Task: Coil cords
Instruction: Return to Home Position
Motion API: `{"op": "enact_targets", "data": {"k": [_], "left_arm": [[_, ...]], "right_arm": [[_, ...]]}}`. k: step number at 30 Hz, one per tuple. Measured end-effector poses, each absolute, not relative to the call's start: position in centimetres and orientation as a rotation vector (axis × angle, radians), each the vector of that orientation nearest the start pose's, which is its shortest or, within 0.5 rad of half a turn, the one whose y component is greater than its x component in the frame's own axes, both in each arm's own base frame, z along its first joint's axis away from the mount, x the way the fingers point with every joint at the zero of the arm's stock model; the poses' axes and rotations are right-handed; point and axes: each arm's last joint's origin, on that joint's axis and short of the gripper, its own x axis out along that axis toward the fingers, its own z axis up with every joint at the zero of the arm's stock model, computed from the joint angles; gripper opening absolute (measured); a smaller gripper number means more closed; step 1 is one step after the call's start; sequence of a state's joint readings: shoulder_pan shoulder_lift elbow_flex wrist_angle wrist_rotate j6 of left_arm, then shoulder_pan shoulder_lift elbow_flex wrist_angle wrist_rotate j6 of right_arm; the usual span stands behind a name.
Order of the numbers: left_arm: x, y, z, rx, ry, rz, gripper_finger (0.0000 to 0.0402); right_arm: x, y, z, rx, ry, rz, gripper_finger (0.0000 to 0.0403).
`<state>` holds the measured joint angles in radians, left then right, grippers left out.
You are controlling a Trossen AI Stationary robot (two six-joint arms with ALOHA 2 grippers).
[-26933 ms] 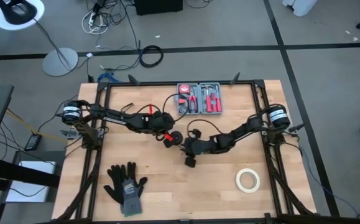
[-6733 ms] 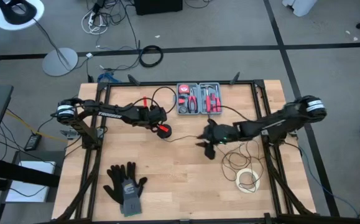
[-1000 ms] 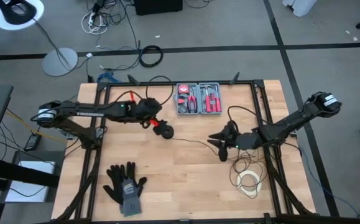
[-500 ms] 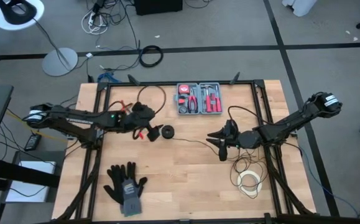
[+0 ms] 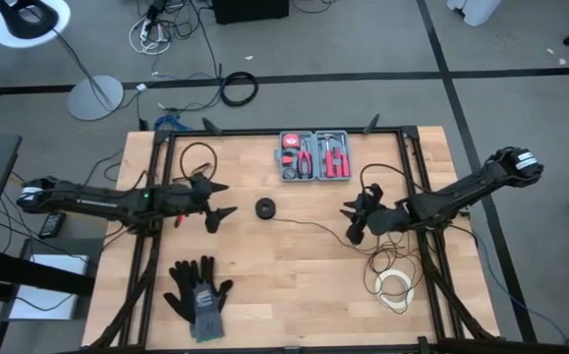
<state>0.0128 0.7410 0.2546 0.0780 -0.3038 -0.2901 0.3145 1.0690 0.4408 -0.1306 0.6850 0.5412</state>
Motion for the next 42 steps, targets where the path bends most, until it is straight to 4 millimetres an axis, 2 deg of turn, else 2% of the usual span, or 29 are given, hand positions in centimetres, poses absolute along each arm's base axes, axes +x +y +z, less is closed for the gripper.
{"op": "enact_targets", "data": {"k": [8, 17, 21, 27, 42], "left_arm": [[13.4, 1.0, 16.9, -0.230, 0.266, 0.351, 0.0392], [12.5, 0.9, 15.4, -0.234, 0.181, 0.291, 0.0392], [12.3, 0.9, 15.4, -0.218, 0.162, 0.292, 0.0392], [11.6, 0.7, 15.5, -0.209, 0.158, 0.275, 0.0392], [9.5, 0.3, 17.3, -0.082, -0.025, 0.168, 0.0392]], "right_arm": [[16.1, 4.1, 18.8, 0.179, 0.581, -0.521, 0.0110], [13.2, 3.6, 20.3, 0.214, 0.538, -0.514, 0.0112], [12.3, 3.4, 19.5, 0.232, 0.512, -0.513, 0.0111], [10.9, 2.9, 17.2, 0.290, 0.497, -0.514, 0.0110], [9.3, 2.3, 18.2, 0.315, 0.379, -0.437, 0.0110]]}}
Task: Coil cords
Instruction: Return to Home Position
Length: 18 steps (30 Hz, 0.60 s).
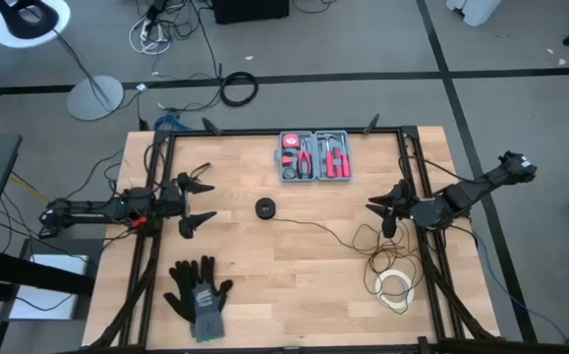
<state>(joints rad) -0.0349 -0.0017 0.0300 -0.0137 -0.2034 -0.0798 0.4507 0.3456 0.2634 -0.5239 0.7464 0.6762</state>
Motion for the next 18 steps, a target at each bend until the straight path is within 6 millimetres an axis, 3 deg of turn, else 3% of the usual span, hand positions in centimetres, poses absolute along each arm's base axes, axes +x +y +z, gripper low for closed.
{"op": "enact_targets", "data": {"k": [18], "left_arm": [[9.77, 0.28, 17.21, -0.090, -0.070, 0.179, 0.0392]], "right_arm": [[9.03, 2.05, 18.51, 0.287, 0.331, -0.474, 0.0109]]}}
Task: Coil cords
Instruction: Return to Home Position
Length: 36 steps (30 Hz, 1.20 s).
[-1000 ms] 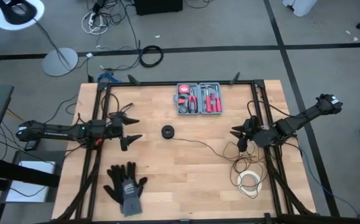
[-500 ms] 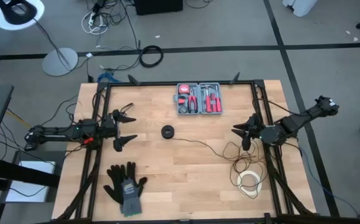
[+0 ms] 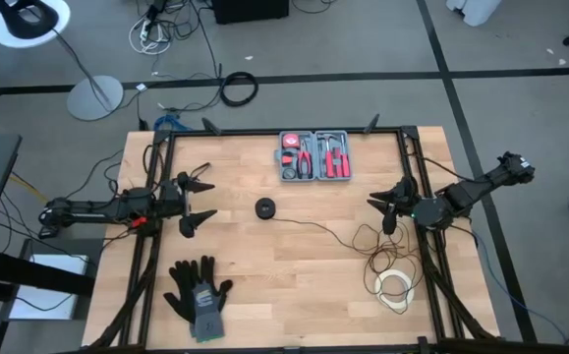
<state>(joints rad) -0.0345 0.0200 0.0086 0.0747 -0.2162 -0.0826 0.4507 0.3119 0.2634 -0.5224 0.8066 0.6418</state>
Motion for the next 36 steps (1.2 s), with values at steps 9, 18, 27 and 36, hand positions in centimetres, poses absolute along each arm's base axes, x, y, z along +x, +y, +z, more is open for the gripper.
{"op": "enact_targets", "data": {"k": [9, 18, 27, 36], "left_arm": [[9.8, 0.3, 17.3, -0.091, -0.077, 0.180, 0.0392], [9.8, 0.3, 17.3, -0.092, -0.078, 0.179, 0.0392], [9.8, 0.3, 17.3, -0.092, -0.079, 0.179, 0.0392], [9.8, 0.3, 17.3, -0.092, -0.079, 0.179, 0.0392]], "right_arm": [[8.5, 1.8, 19.8, 0.162, 0.244, -0.401, 0.0108], [8.0, 0.8, 17.9, 0.184, 0.180, -0.374, 0.0109], [8.3, -0.1, 17.8, 0.169, 0.155, -0.336, 0.0109], [8.5, -1.0, 18.1, 0.175, 0.137, -0.263, 0.0109]]}}
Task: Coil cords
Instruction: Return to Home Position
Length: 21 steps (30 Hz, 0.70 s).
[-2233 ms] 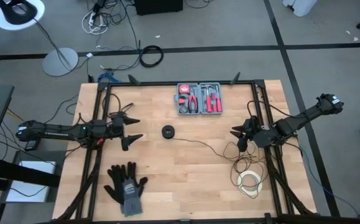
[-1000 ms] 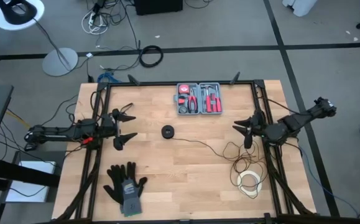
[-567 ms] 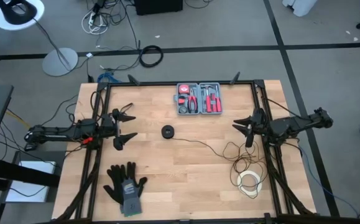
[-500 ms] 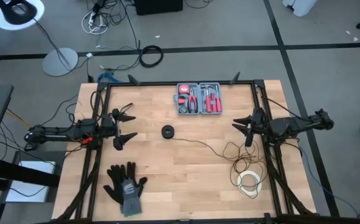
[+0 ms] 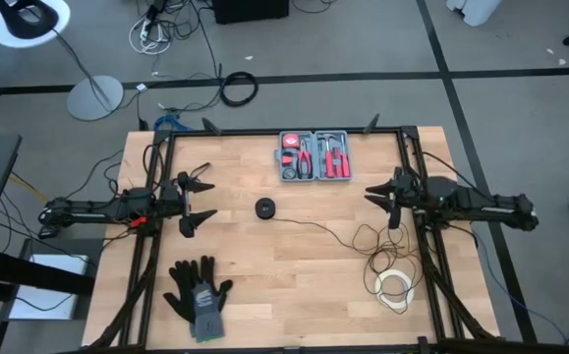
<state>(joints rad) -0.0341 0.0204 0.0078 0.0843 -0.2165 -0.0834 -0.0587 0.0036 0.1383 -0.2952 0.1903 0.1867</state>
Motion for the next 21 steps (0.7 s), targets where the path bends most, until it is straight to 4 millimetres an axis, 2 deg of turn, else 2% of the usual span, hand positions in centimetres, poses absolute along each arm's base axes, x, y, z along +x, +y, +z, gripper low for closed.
{"op": "enact_targets", "data": {"k": [6, 10, 15, 21], "left_arm": [[9.8, 0.3, 17.3, -0.092, -0.079, 0.179, 0.0392], [9.8, 0.3, 17.3, -0.092, -0.079, 0.179, 0.0392], [9.8, 0.3, 17.3, -0.093, -0.078, 0.179, 0.0392], [9.8, 0.3, 17.3, -0.093, -0.078, 0.179, 0.0392]], "right_arm": [[8.5, -1.5, 18.2, 0.165, 0.124, -0.247, 0.0109], [9.1, -1.5, 17.1, 0.167, 0.096, -0.200, 0.0109], [9.6, -1.4, 16.9, 0.128, -0.005, -0.131, 0.0109], [9.7, -1.3, 16.7, 0.131, -0.022, -0.131, 0.0109]]}}
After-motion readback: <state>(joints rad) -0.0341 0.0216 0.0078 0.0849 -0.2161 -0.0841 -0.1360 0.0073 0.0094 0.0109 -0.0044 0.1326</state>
